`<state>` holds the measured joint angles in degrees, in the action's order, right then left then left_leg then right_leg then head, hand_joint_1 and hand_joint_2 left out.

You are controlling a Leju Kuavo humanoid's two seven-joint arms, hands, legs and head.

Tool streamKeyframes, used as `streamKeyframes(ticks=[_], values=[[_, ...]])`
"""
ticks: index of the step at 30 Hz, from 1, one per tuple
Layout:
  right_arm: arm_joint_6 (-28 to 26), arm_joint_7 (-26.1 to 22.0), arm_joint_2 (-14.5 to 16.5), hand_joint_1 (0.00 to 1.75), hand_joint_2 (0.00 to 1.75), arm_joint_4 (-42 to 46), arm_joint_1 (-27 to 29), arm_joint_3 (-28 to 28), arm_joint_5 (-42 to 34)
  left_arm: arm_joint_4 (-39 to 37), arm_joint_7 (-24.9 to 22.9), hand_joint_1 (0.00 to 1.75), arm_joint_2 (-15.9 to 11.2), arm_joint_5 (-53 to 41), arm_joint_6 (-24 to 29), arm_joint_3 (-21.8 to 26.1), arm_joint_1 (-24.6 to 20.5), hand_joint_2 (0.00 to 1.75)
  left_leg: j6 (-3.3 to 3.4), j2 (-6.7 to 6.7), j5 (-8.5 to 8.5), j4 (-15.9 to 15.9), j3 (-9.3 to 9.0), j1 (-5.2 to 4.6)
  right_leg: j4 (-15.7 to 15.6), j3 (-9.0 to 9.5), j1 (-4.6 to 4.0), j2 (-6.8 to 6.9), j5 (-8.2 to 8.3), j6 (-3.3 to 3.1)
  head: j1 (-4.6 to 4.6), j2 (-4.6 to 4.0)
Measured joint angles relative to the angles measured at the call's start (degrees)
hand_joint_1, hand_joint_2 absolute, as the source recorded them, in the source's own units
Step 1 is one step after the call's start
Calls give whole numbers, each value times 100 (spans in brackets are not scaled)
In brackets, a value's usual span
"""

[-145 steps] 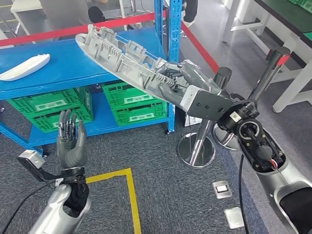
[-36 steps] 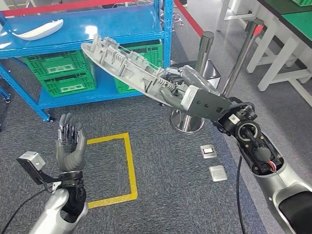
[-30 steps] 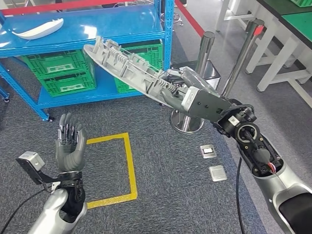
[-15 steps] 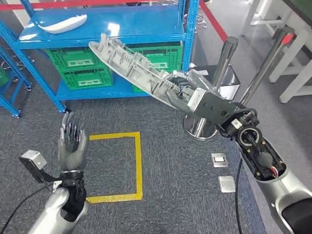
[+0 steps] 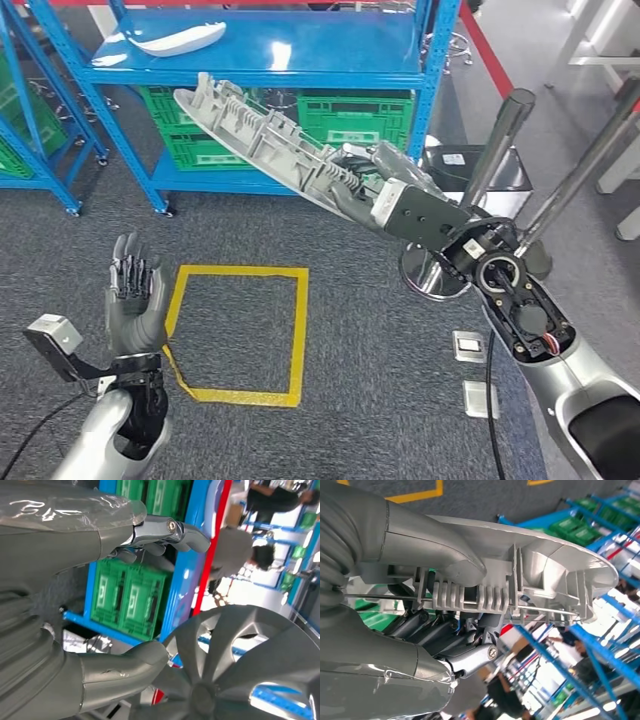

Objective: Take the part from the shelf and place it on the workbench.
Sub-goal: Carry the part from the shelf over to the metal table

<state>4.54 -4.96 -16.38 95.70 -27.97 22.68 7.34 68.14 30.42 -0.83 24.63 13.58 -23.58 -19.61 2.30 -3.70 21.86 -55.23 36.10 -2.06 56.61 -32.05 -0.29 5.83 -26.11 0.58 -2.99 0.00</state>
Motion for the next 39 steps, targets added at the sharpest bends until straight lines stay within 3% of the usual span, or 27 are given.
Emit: streamKeyframes(ticks=[2,4,6,7,8,9,10,11,13,15,16,17,18,19,21,23,24,25,27,29,30,32,34,35,37,38,39], values=[[14,0,7,175,175,-7,-12,1,0,5,0,0,-8,-2,3,1,3,175,-8,148,-35,68,-27,25,-12,17,4,82,-34,39,7,0],[26,1,14,175,175,-10,-25,1,-2,20,8,0,-7,-7,10,1,0,175,-1,287,-81,176,-100,92,214,-64,15,-114,-198,87,-9,0],[32,-4,17,175,175,-19,-33,-3,-7,31,14,0,9,-12,15,1,-3,175,8,434,-104,228,-142,137,914,-383,36,-439,-528,134,-54,0],[35,-7,17,175,175,-23,-33,-2,-10,31,13,0,17,-13,16,0,5,175,9,510,-104,225,-143,144,1311,-584,50,-523,-668,156,-73,0],[38,-6,18,175,175,-31,-29,0,-11,31,12,0,22,-13,17,-1,18,175,5,595,-101,218,-144,155,1578,-738,66,-558,-721,180,-85,0],[42,-3,18,175,175,-37,-26,4,-13,31,11,0,23,-13,19,-2,29,175,-4,683,-94,204,-145,170,1630,-796,88,-568,-658,204,-88,0],[46,1,18,175,175,-43,-24,5,-13,31,11,0,23,-13,20,-3,35,175,-24,772,-81,178,-146,191,1448,-739,117,-583,-483,231,-91,0],[49,3,18,175,175,-46,-22,4,-13,31,11,0,24,-14,22,-3,36,175,-55,860,-59,138,-146,218,1070,-586,157,-637,-233,264,-95,0],[51,-4,18,175,175,-54,-22,5,-17,33,11,0,25,-14,24,-2,33,175,-139,1021,-12,34,-102,258,343,-263,231,-920,61,320,-102,0],[53,-11,20,175,175,-63,-25,8,-20,41,12,0,24,-16,26,-2,38,175,-226,1165,-18,-13,-18,281,92,-119,240,-1091,58,301,-104,0],[56,-10,22,175,175,-63,-28,12,-19,44,11,0,22,-16,29,-2,46,175,-265,1237,-43,-13,14,289,73,-99,228,-1044,56,261,-98,0],[58,-5,29,175,175,-64,-30,20,-14,49,13,0,16,-17,31,-1,58,175,-299,1233,-58,1,33,289,71,-78,232,-969,66,223,-92,0],[60,-2,36,175,175,-64,-32,28,-10,53,14,0,10,-18,33,1,63,175,-329,1110,-35,-44,67,270,52,-64,241,-890,77,184,-66,0],[62,1,41,175,175,-65,-35,31,-7,57,16,0,3,-19,35,2,58,175,-357,925,40,-191,148,253,28,-47,248,-807,85,140,-38,0],[61,-2,47,175,175,-66,-41,29,-4,64,19,0,-4,-20,37,2,46,175,-399,525,333,-852,498,232,6,-29,237,-645,81,74,10,0],[61,-5,49,175,175,-69,-45,30,-4,64,18,0,-3,-20,39,-1,59,175,-422,420,554,-1564,898,245,6,-25,222,-483,63,43,19,0],[62,-5,50,175,175,-72,-45,33,-4,64,18,0,-4,-20,42,-2,67,175,-422,409,535,-1672,976,247,6,-20,218,-403,54,37,21,0],[63,-6,51,175,175,-75,-45,34,-4,64,18,0,-6,-20,45,-2,72,175,-412,395,416,-1540,927,247,6,-11,214,-325,42,35,22,0],[68,-9,54,175,175,-80,-46,37,-5,74,19,0,-12,-20,49,-2,72,175,-352,252,47,-734,515,227,5,27,197,-182,9,48,26,0],[71,-16,55,175,175,-80,-54,38,-7,91,21,0,-11,-20,50,-2,64,175,-269,95,-156,-84,170,170,-5,63,160,-66,-29,86,20,0],[71,-20,55,175,175,-80,-59,38,-10,97,25,0,-10,-21,50,-2,62,175,-233,76,-164,30,116,141,-14,80,146,-15,-44,113,13,0],[71,-21,64,175,175,-78,-66,39,-16,107,33,0,-10,-25,50,-1,63,175,-177,212,-165,64,109,129,-50,125,138,75,-68,175,6,0],[71,-8,77,175,175,-71,-57,33,-26,126,38,0,-7,-38,50,-1,70,175,-122,337,-182,135,54,166,66,94,149,-71,-187,229,-14,0],[71,1,82,175,175,-66,-50,23,-33,136,38,0,2,-49,50,-1,72,175,-93,406,-192,171,22,188,303,-11,151,-218,-322,243,-36,0],[76,15,81,175,175,-60,-29,0,-49,142,25,0,23,-66,50,-2,76,175,-60,540,-188,182,-2,196,1082,-409,142,-497,-656,238,-81,0],[80,22,81,175,175,-60,-16,-8,-52,143,14,0,32,-74,50,-2,81,175,-48,617,-184,178,-4,191,1442,-617,134,-548,-755,237,-95,0],[85,31,81,175,175,-60,-4,-14,-54,143,1,0,35,-80,50,-3,87,175,-43,698,-177,170,-8,187,1618,-751,129,-570,-742,233,-101,0]])
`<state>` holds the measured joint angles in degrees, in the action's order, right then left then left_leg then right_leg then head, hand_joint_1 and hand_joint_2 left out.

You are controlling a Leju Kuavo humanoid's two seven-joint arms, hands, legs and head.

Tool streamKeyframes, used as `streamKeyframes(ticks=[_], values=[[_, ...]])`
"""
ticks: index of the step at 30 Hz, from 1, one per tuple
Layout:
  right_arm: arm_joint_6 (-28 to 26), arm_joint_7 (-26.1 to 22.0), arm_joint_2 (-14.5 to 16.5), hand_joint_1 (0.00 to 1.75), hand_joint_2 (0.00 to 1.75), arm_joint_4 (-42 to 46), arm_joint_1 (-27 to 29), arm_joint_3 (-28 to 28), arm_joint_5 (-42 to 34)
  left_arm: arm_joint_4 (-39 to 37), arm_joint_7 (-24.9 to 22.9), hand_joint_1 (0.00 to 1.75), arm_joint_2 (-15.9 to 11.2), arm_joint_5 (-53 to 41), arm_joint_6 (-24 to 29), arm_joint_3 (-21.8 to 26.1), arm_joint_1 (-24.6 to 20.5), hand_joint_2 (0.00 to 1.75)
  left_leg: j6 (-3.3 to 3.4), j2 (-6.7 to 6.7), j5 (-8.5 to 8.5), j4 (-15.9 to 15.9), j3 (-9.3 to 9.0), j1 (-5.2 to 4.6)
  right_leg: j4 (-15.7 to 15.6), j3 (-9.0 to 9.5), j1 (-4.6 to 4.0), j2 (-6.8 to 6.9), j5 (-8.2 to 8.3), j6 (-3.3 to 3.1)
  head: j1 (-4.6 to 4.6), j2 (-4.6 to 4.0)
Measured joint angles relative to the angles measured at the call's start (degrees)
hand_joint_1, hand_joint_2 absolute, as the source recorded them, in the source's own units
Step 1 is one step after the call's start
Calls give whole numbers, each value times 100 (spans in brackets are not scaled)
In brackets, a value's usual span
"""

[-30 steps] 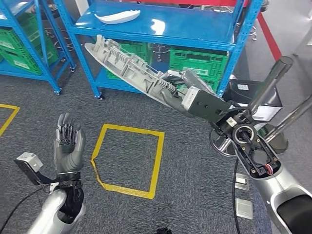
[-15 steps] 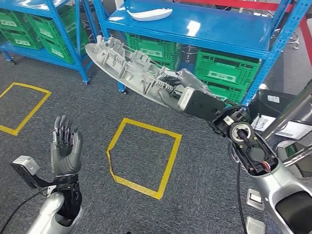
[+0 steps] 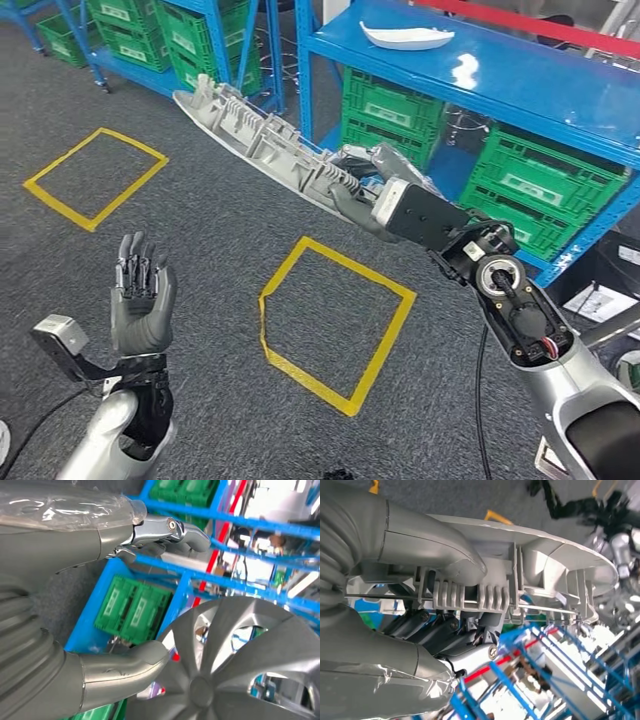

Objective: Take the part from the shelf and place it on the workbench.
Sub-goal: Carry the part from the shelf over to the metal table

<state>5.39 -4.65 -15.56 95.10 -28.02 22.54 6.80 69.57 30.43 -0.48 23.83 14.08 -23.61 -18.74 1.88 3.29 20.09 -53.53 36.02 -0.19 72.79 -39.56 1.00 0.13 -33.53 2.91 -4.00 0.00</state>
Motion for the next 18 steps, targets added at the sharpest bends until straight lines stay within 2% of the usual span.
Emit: streamKeyframes(ticks=[1,2,3,4,5,6,7,8,9,10,11,13,14,15,16,17,18], values=[[7,13,0,175,175,0,8,-4,-1,2,-11,0,1,-7,0,0,4,175,1,86,9,-12,-6,-2,-48,-30,0,-12,128,-7,-5,0],[15,27,0,175,175,3,13,-11,-1,9,-26,0,2,-11,0,0,5,175,-3,176,21,-30,-16,-2,-326,52,3,-37,358,-20,-14,0],[25,41,0,175,175,10,14,-20,-2,21,-40,0,2,-16,-1,0,5,175,-13,265,39,-52,-25,1,-742,202,11,-125,618,-37,-28,0],[35,51,0,175,175,19,13,-28,-4,34,-52,0,4,-22,-2,0,2,175,-28,341,55,-76,-23,-3,-1118,357,28,-262,799,-56,-32,0],[44,56,0,175,175,34,10,-37,-7,48,-67,0,6,-25,-5,0,0,175,-49,415,63,-103,-7,4,-1416,485,40,-382,896,-72,-29,0],[51,60,0,175,175,51,9,-44,-9,57,-77,0,7,-28,-10,0,1,175,-76,483,60,-120,20,17,-1568,568,42,-468,911,-85,-25,0],[55,66,0,175,175,64,8,-46,-11,63,-83,0,7,-30,-19,0,7,175,-108,554,46,-122,49,34,-1606,614,38,-474,881,-97,-22,0],[58,74,0,175,175,80,8,-49,-11,72,-89,0,5,-31,-28,0,15,175,-143,637,26,-117,69,44,-1646,655,38,-406,878,-113,-27,0],[61,84,1,175,175,92,9,-49,-11,83,-90,0,1,-32,-36,0,24,175,-173,638,28,-122,81,40,-1672,697,43,-327,890,-135,-28,0],[62,92,1,175,175,107,11,-52,-11,95,-89,0,-4,-34,-46,0,21,175,-201,531,76,-198,122,22,-1707,732,57,-243,901,-163,-2,0],[62,98,-1,175,175,122,13,-62,-11,105,-88,0,-8,-36,-51,0,8,175,-228,339,183,-399,223,4,-1742,763,70,-157,910,-192,34,0],[61,104,-3,175,175,152,16,-83,-11,120,-89,0,-10,-39,-62,-3,-12,175,-276,-113,523,-1166,626,15,-1761,788,59,8,905,-229,100,0],[61,107,-4,175,175,161,17,-89,-11,121,-92,0,-10,-39,-64,-7,-10,175,-299,-226,657,-1567,848,38,-1761,790,51,90,897,-236,107,0],[61,108,-4,175,175,167,21,-90,-11,122,-96,0,-10,-40,-66,-12,-4,175,-315,-276,706,-1813,994,62,-1761,795,49,170,888,-235,110,0],[62,111,-4,175,175,172,25,-89,-11,123,-99,0,-11,-40,-68,-17,1,175,-328,-300,645,-1821,1013,83,-1761,804,50,249,876,-230,114,0],[62,115,-4,175,175,175,28,-90,-11,125,-102,0,-14,-40,-68,-20,1,175,-336,-335,486,-1563,885,100,-1760,822,54,324,860,-216,116,0],[62,121,-4,175,175,179,30,-90,-11,130,-103,0,-16,-40,-68,-22,0,175,-337,-427,283,-1132,652,108,-1760,848,56,392,838,-196,120,0]])
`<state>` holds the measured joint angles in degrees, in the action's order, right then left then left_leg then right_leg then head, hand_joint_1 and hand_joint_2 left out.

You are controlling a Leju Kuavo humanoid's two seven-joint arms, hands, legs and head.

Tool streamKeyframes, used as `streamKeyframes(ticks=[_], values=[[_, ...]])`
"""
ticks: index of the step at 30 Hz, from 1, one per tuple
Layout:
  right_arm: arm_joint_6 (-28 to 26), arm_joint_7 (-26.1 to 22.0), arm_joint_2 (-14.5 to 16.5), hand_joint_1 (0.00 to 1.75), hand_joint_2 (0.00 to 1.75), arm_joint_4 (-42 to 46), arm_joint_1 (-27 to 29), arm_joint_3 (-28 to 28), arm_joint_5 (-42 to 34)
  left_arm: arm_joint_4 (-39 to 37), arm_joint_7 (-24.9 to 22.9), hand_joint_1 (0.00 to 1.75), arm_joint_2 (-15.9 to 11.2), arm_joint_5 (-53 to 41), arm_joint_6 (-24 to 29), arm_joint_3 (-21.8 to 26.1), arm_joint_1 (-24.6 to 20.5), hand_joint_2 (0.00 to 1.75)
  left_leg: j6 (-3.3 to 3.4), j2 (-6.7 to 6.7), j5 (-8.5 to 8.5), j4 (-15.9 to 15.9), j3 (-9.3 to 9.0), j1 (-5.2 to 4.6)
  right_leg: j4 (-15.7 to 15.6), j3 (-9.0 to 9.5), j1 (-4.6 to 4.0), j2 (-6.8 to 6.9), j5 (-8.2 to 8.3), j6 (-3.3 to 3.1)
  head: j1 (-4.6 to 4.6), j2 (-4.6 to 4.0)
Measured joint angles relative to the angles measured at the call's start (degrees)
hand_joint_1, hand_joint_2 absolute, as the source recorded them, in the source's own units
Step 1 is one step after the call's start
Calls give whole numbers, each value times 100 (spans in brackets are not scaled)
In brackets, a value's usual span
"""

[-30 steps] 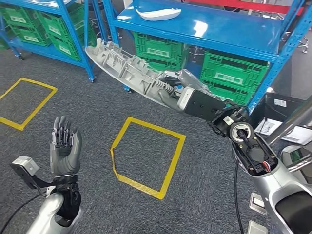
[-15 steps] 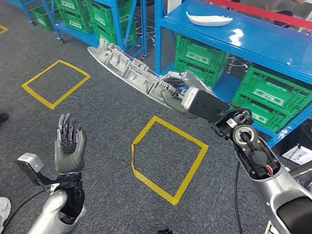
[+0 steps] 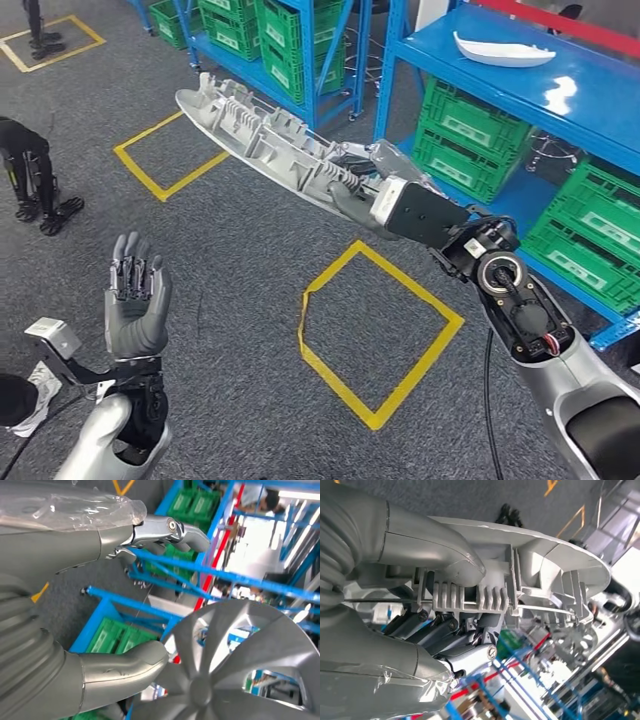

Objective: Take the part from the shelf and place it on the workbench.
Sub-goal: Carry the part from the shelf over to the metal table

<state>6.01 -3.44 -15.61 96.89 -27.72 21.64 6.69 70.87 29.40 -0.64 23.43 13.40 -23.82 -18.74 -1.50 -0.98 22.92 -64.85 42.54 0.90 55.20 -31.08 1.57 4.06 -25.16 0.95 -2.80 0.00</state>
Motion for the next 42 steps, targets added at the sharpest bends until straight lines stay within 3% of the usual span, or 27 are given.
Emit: streamKeyframes(ticks=[2,3,6,8,10,12,13,14,15,17,19,21,22,23,25,27,28,29,30,32,34,36,38,40,42], values=[[0,9,-1,175,175,13,-2,-4,0,11,-1,0,4,-1,0,-2,-14,175,27,-236,-266,785,-430,-33,4,45,-29,117,-53,65,-2,0],[0,10,-1,175,175,20,-4,-8,-1,16,-2,0,8,-2,0,-3,-20,175,56,-294,-303,973,-530,-56,3,65,-45,168,-76,99,-13,0],[0,10,1,175,175,38,0,-5,-2,26,-2,0,7,-3,0,-5,-25,175,168,-115,-292,1044,-550,-87,-19,121,-33,314,-138,194,-44,0],[0,17,2,175,175,51,4,-10,-3,40,3,0,8,-9,0,-7,-41,175,248,35,-300,1072,-577,-63,230,29,-3,102,-328,229,-74,0],[0,25,0,175,175,57,12,-30,-5,49,4,0,24,-19,0,-7,-56,175,300,190,-298,1080,-593,-59,984,-334,-9,-253,-684,219,-137,0],[0,42,0,175,175,58,29,-43,-7,49,-8,0,44,-23,-3,-8,-48,175,321,363,-289,1073,-601,-80,1712,-757,-44,-379,-885,190,-182,0],[0,55,0,175,175,58,40,-46,-7,49,-14,0,49,-24,-5,-9,-43,175,327,455,-284,1068,-611,-92,1788,-846,-58,-396,-820,166,-194,0],[0,69,-1,175,175,60,49,-51,-7,50,-19,0,51,-25,-11,-9,-41,175,331,552,-278,1059,-625,-102,1609,-818,-68,-418,-634,135,-202,0],[0,79,-1,175,175,65,54,-57,-7,52,-23,0,54,-26,-18,-9,-43,175,329,645,-270,1048,-640,-108,1227,-689,-74,-481,-367,101,-209,0],[-1,82,-2,175,175,81,56,-75,-7,55,-27,0,62,-28,-31,-9,-52,175,309,807,-259,1026,-639,-104,434,-385,-57,-802,26,40,-191,0],[-1,77,-3,175,175,99,49,-88,-7,57,-34,0,69,-30,-36,-10,-55,175,256,954,-278,1028,-591,-73,106,-219,-55,-989,89,15,-190,0],[0,80,-3,175,175,111,44,-89,-7,58,-39,0,65,-31,-36,-12,-47,175,185,1086,-314,1053,-555,-50,29,-139,-52,-848,92,1,-206,0],[0,82,-2,175,175,117,46,-88,-7,60,-38,0,60,-31,-35,-13,-46,175,158,1002,-295,1024,-534,-68,-14,-107,-42,-764,109,-11,-186,0],[0,84,-2,175,175,125,47,-88,-7,61,-36,0,55,-32,-35,-13,-55,175,133,819,-215,892,-465,-89,-57,-72,-34,-672,125,-27,-148,0],[-1,85,-4,175,175,135,45,-97,-7,62,-35,0,49,-33,-35,-14,-72,175,95,333,119,224,-127,-108,-104,-30,-52,-490,134,-50,-83,0],[-2,85,-5,175,175,138,46,-100,-7,61,-37,0,48,-33,-35,-17,-64,175,59,152,402,-559,290,-72,-103,-28,-65,-312,120,-59,-60,0],[-2,85,-5,175,175,138,48,-98,-7,60,-37,0,45,-33,-35,-19,-57,175,48,133,403,-698,373,-57,-103,-26,-62,-227,110,-56,-51,0],[-2,83,-4,175,175,138,48,-96,-7,58,-37,0,43,-33,-35,-20,-56,175,41,120,299,-583,320,-45,-102,-20,-59,-147,100,-47,-43,0],[-2,81,-4,175,175,138,48,-96,-7,58,-36,0,41,-33,-36,-20,-60,175,42,69,118,-223,129,-39,-100,-7,-57,-69,85,-34,-35,0],[-1,65,-5,175,175,138,44,-96,-7,58,-31,0,43,-34,-36,-21,-78,175,73,-197,-199,661,-363,-64,-92,26,-78,65,39,15,-27,0],[1,44,-6,175,175,138,36,-98,-7,58,-20,0,47,-35,-37,-22,-96,175,132,-326,-290,1064,-589,-104,-84,60,-116,167,-9,78,-50,0],[1,32,-4,175,175,138,30,-93,-7,57,-13,0,48,-35,-37,-23,-100,175,203,-169,-280,1077,-592,-124,-93,102,-115,281,-51,141,-74,0],[-2,27,-1,175,175,136,34,-97,-7,57,0,0,54,-36,-39,-24,-110,175,275,-21,-278,1103,-624,-107,64,60,-76,158,-190,197,-85,0],[-10,22,-3,175,175,134,48,-117,-7,55,14,0,76,-37,-48,-25,-127,175,328,124,-282,1122,-653,-82,720,-248,-59,-183,-524,217,-141,0],[-19,16,-5,175,175,134,80,-131,-7,45,19,0,102,-38,-68,-26,-128,175,354,284,-276,1117,-660,-92,1556,-697,-65,-363,-817,211,-203,0]])
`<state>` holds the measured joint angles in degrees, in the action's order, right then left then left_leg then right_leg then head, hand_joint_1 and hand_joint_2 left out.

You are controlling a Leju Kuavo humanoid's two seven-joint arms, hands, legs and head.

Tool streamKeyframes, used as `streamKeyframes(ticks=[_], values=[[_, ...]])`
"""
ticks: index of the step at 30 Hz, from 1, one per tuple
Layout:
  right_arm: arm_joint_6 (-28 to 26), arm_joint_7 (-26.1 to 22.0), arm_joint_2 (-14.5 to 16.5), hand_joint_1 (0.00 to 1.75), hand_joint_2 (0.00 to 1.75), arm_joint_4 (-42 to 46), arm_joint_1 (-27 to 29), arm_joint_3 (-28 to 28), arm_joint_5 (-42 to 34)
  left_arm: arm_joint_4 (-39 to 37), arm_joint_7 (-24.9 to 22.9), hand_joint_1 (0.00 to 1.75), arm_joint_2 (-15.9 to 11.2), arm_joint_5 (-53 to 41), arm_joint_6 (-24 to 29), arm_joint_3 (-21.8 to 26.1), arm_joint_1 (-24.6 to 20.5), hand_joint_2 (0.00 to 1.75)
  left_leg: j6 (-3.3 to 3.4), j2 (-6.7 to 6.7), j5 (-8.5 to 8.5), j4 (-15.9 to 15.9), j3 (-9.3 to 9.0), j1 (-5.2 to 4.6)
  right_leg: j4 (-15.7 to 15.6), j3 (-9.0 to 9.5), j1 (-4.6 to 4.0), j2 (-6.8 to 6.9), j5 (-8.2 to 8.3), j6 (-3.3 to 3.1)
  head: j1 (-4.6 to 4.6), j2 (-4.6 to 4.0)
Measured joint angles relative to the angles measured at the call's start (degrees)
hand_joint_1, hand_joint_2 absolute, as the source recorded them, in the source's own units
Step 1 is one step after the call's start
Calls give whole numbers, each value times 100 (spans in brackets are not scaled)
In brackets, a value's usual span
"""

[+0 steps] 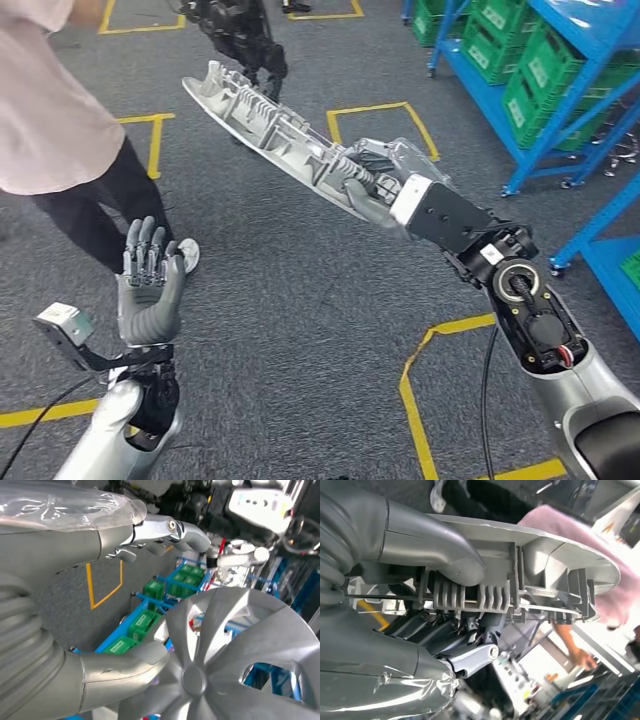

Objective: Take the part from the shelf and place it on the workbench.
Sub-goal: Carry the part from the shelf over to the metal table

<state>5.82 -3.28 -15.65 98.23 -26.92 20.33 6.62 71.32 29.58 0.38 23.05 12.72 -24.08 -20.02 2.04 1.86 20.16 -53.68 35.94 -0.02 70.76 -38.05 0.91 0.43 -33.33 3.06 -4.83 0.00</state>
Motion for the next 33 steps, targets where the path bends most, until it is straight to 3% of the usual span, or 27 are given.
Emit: streamKeyframes(ticks=[1,2,3,5,7,9,10,12,14,16,17,18,20,22,23,25,27,29,31,32,33], values=[[-5,-2,-1,175,175,-1,25,-5,0,-9,4,0,8,-1,-13,-1,2,175,6,88,5,-4,-6,-8,209,-147,-2,-26,-7,-11,-16,0],[-13,-3,-1,175,175,-1,50,-10,1,-19,10,0,13,-3,-26,-1,4,175,9,179,11,-9,-18,-14,173,-183,-2,-41,111,-30,-25,0],[-25,-4,-1,175,175,0,72,-18,3,-27,19,0,20,-8,-39,-1,2,175,8,272,20,-15,-35,-17,-102,-105,-2,-70,334,-56,-32,0],[-48,-10,-4,175,175,2,101,-50,7,-39,43,0,51,-27,-67,-4,-8,175,-10,446,44,-35,-60,-22,-953,214,6,-297,825,-110,-35,0],[-67,-25,-13,175,175,12,114,-97,7,-55,62,0,93,-46,-98,-22,-30,175,-51,594,49,-59,-33,-11,-1480,443,13,-506,988,-132,-23,0],[-83,-34,-22,175,175,27,126,-133,8,-82,83,0,119,-59,-145,-42,-49,175,-114,746,20,-49,11,9,-1577,528,13,-454,952,-142,-27,0],[-89,-34,-25,175,175,36,134,-143,8,-97,95,0,124,-64,-169,-49,-57,175,-142,734,29,-59,29,3,-1599,565,20,-377,960,-158,-24,0],[-99,-34,-26,175,175,59,161,-168,9,-125,116,0,132,-73,-198,-59,-95,175,-190,424,206,-344,176,-32,-1658,611,37,-225,987,-199,47,0],[-109,-36,-31,175,175,76,187,-201,9,-156,127,0,147,-80,-208,-66,-131,175,-236,10,573,-1124,570,-29,-1677,626,22,-71,986,-231,113,0],[-119,-30,-35,175,175,81,206,-234,14,-198,131,0,159,-81,-224,-73,-135,175,-283,-126,767,-1804,944,15,-1675,629,10,88,968,-242,128,0],[-131,-17,-37,175,175,85,220,-245,27,-226,137,0,160,-83,-250,-76,-137,175,-299,-149,712,-1838,980,34,-1674,635,12,161,957,-240,136,0],[-146,-1,-37,175,175,93,240,-257,45,-254,149,0,164,-84,-293,-78,-146,175,-308,-178,558,-1612,878,49,-1673,646,16,229,943,-230,145,0],[-182,38,-39,175,175,136,303,-288,86,-320,185,0,185,-89,-395,-81,-206,175,-294,-391,178,-727,423,40,-1664,682,8,360,898,-190,166,0],[-209,65,-51,175,175,199,372,-330,106,-409,224,0,225,-92,-472,-87,-299,175,-226,-554,0,-136,118,2,-1649,711,-32,481,846,-128,162,0],[-219,75,-58,175,175,226,399,-347,109,-458,239,0,241,-93,-497,-89,-337,175,-188,-558,7,-65,86,-19,-1645,724,-48,536,824,-95,148,0],[-226,96,-70,175,175,269,435,-377,112,-549,262,0,265,-93,-534,-91,-386,175,-117,-394,12,-61,79,-17,-1634,753,-33,619,768,-28,120,0],[-229,111,-83,175,175,297,455,-400,113,-623,286,0,293,-92,-561,-92,-444,175,-53,-257,12,-41,48,5,-1384,661,2,427,585,25,109,0],[-232,114,-97,175,175,308,464,-423,114,-680,308,0,332,-83,-580,-93,-492,175,-11,-124,13,-36,34,16,-637,307,11,98,231,42,59,0],[-233,115,-106,175,175,310,464,-433,123,-737,317,0,361,-67,-590,-95,-501,175,5,30,15,-44,32,10,119,-104,6,-21,-3,35,10,0],[-232,115,-109,175,175,310,463,-434,127,-766,321,0,368,-62,-591,-95,-501,175,6,115,17,-51,29,9,222,-193,7,-34,40,26,-1,0],[-232,115,-112,175,175,310,462,-434,131,-792,323,0,374,-58,-592,-95,-503,175,2,204,19,-62,25,10,64,-159,11,-50,208,14,-10,0]])
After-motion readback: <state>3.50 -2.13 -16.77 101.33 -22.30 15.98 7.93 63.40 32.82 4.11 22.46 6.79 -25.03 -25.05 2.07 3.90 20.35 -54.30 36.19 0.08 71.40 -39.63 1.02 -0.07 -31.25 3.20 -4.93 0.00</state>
